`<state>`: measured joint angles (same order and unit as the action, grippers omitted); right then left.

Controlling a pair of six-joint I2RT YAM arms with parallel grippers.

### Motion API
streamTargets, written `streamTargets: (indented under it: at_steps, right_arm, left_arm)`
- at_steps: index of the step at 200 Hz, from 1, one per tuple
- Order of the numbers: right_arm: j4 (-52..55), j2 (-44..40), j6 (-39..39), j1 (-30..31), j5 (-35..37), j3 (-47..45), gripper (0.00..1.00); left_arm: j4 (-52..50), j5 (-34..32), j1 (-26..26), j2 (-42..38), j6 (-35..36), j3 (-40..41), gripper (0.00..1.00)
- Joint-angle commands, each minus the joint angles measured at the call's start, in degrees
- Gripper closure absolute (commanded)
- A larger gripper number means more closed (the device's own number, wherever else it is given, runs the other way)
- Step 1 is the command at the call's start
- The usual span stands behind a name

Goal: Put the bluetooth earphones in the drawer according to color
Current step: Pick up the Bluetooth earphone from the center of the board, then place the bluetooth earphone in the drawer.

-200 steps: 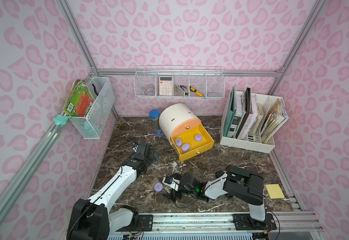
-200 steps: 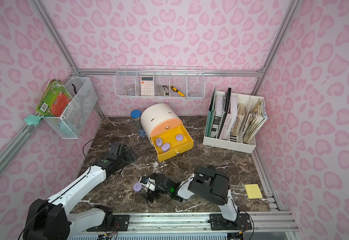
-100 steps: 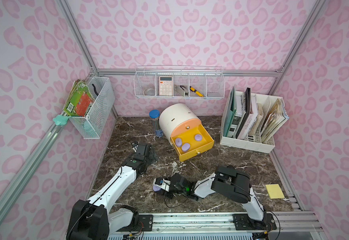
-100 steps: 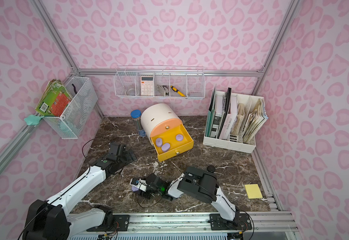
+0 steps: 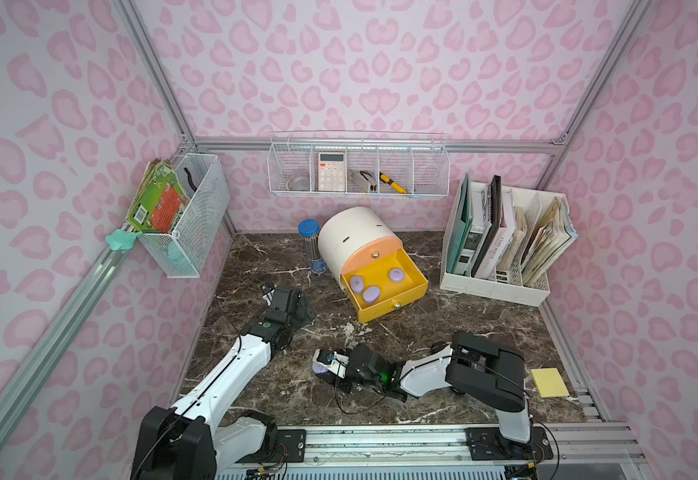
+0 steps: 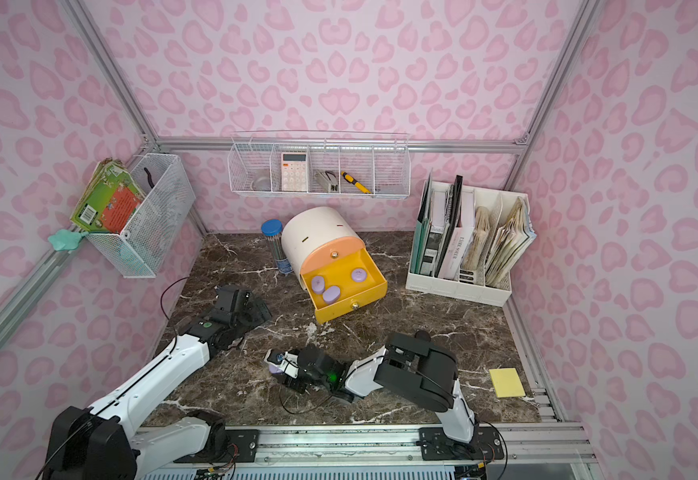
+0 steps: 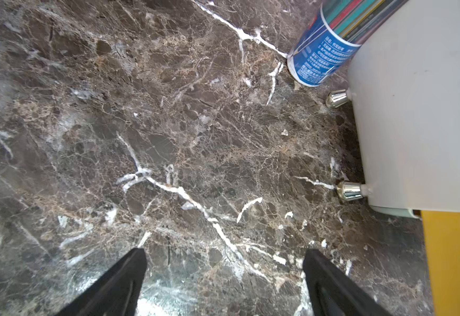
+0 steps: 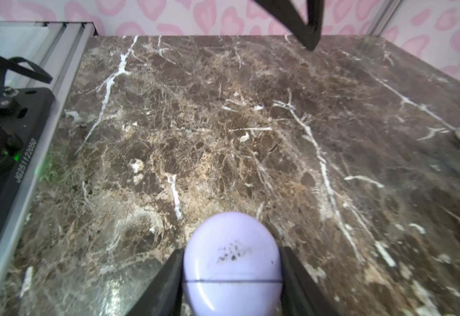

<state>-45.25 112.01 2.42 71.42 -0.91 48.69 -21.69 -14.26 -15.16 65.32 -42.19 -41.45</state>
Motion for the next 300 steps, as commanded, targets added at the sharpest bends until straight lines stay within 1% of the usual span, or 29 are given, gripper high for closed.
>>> streamTargets:
  at_steps: [1,33,48,74,92,140,174,212,242,270,300]
  right_arm:
    - [-1.5,-4.5,-2.2,-1.2,2.0,-1.0,0.65]
    - [5.5,-11.8,-5.6,-5.7,0.8,0.6,0.65]
    - [9.0,-15.0,-5.9,-8.0,-0.7,1.8,0.65]
    - [14.9,-18.8,-5.9,-11.8,0.3,4.6,0.64]
    - [21.1,-19.3,-7.3,-15.2,1.3,8.1,0.64]
    - [30.4,-19.2,-10.1,-25.1,4.2,13.1,0.65]
    - [33.4,-18.5,-11.8,-31.8,3.2,14.8,0.63]
    - [35.2,-16.1,-11.6,-36.7,3.0,16.6,0.61]
    - [34.4,-14.1,-11.2,-38.8,2.0,17.4,0.55]
    - [35.3,-12.8,-10.7,-39.1,2.0,19.4,0.42]
    - [36.9,-13.3,-10.7,-39.2,0.9,20.7,0.34]
  left_arm:
    - [0.1,-1.0,0.0,-0.8,0.0,0.3,0.05]
    - [0.2,-1.1,0.0,-1.1,0.0,0.5,0.05]
    - [0.2,-1.1,0.0,-1.0,0.0,0.4,0.05]
    - [0.1,-0.9,0.0,-0.8,0.1,0.2,0.06]
    - [0.1,-0.8,0.0,-0.8,0.2,0.2,0.05]
    - [0.1,-0.6,0.0,-0.4,0.4,0.1,0.05]
    - [0.0,-0.2,0.0,-0.2,0.2,-0.1,0.05]
    - [0.1,0.1,0.0,0.3,0.2,-0.3,0.05]
    - [0.2,0.2,0.0,0.8,0.2,-0.2,0.06]
    - [0.3,0.3,0.0,1.1,0.2,-0.3,0.06]
    - [0.3,0.9,0.0,1.6,0.1,-0.6,0.06]
